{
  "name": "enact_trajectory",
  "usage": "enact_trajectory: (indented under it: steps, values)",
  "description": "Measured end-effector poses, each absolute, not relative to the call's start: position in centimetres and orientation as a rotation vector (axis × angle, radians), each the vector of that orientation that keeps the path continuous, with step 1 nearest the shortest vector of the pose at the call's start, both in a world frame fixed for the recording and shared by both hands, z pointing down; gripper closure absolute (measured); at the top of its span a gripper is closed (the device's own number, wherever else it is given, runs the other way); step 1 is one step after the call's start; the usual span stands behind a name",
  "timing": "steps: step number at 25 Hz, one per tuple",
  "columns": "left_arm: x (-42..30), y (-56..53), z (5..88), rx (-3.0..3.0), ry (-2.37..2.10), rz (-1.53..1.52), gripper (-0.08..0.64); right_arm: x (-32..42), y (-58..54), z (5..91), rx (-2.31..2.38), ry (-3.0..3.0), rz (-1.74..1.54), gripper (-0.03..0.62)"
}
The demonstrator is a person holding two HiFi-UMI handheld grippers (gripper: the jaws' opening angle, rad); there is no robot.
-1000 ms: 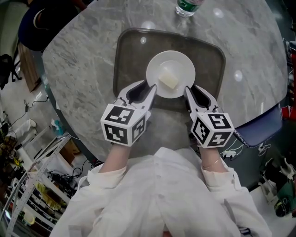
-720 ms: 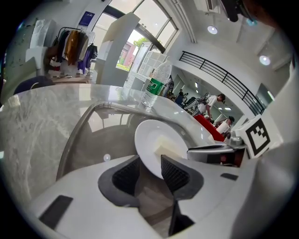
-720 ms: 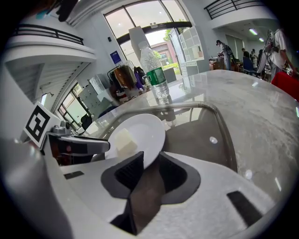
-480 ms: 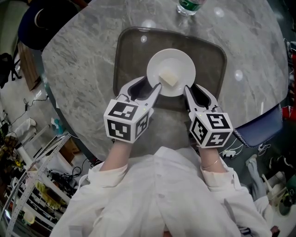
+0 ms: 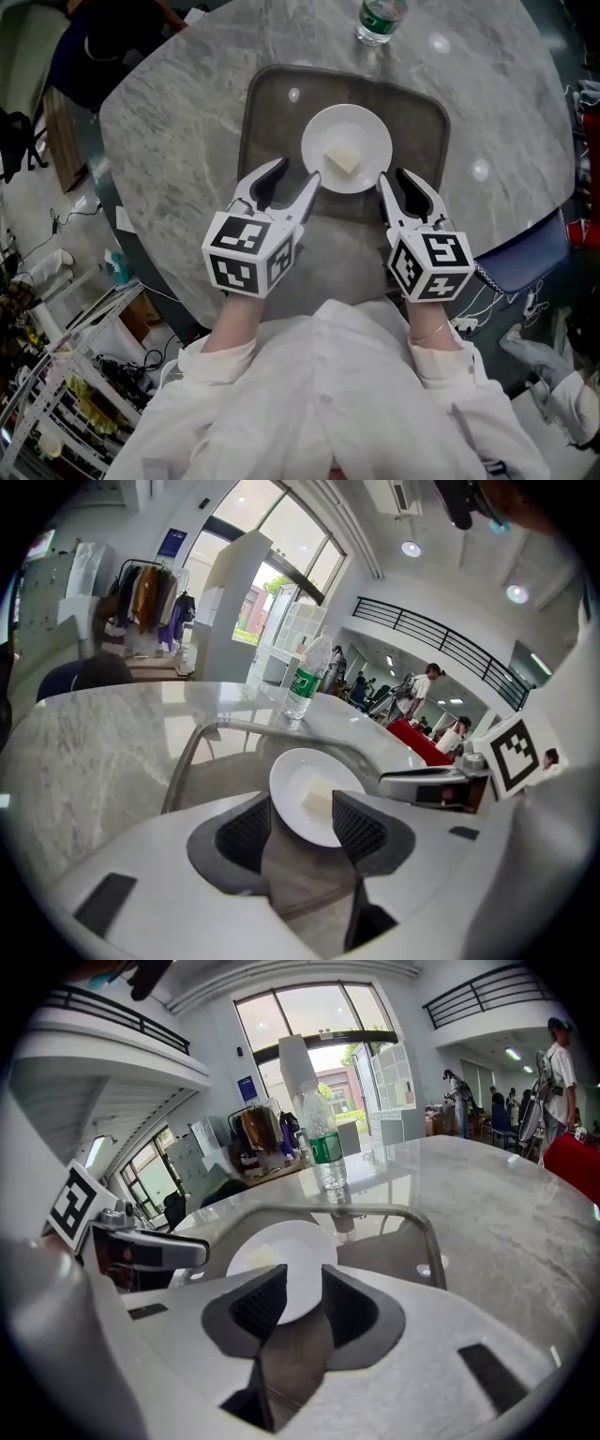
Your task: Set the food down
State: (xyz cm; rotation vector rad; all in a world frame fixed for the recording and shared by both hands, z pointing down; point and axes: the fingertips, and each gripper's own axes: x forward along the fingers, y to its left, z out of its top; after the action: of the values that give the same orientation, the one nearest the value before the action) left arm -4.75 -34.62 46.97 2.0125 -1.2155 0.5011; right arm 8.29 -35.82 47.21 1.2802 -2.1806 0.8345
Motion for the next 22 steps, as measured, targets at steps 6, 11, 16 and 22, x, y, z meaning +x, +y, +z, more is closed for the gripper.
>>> enact_trajectory:
  steps: [6, 11, 16, 22]
  values:
    - [-5.3, -32.5, 43.2, 2.117, -1.250, 0.470, 0.364, 7.7, -33.8, 43.6, 1.292, -2.262, 0.721, 0.511]
    - [-5.1, -29.6, 39.8, 2.210, -1.258, 0.422, 0.389, 7.0, -30.0, 38.3, 1.311, -2.385, 0.634, 0.545]
    - [-4.6, -25.8, 36.2, 2.297, -1.271, 0.298, 0.449, 5.6, -25.4, 34.4, 1.286, -2.501, 0.547, 0.580]
    - [-4.1, -19.7, 31.4, 2.427, -1.194, 0.111, 0.520, 3.9, -19.2, 31.0, 1.257, -2.608, 0.506, 0.589]
